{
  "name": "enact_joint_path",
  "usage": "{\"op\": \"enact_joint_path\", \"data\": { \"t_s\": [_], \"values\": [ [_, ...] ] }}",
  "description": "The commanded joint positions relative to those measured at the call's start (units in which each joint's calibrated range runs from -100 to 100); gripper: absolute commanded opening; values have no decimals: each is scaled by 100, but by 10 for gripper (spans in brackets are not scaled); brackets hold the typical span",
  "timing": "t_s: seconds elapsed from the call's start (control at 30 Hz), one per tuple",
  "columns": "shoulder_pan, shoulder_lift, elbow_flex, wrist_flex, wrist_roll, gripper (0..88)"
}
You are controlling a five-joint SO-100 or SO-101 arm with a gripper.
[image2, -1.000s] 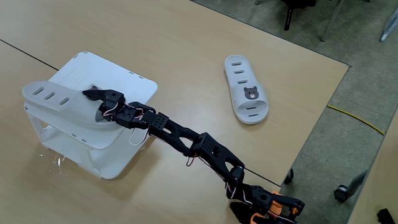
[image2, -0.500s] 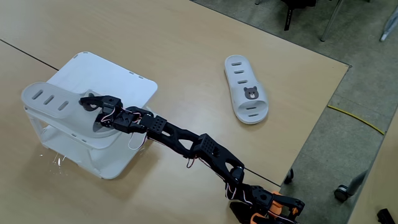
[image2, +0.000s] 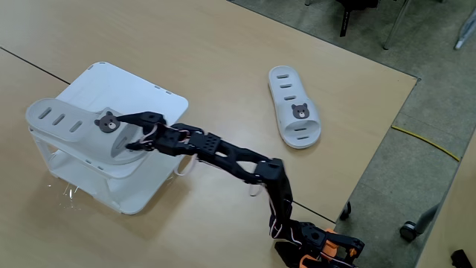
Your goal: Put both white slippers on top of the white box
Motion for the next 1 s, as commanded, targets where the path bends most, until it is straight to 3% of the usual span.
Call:
{"op": "enact_joint_path", "data": {
  "t_s": [0.0,0.33,0.5,0.57,0.63,0.67,0.7,0.93,0.97],
  "values": [
    [-64,-2032,1378,-44,42,371],
    [-64,-6399,5997,-35,42,370],
    [-15,-7484,6863,-52,42,354],
    [18,-7518,6782,-61,42,287],
    [18,-7535,6845,-78,42,146],
    [18,-7535,6944,-294,42,43],
    [27,-7535,7215,-760,42,0],
    [35,-7594,10553,-5773,42,8],
    [101,-7577,11004,-6083,42,8]
  ]
}}
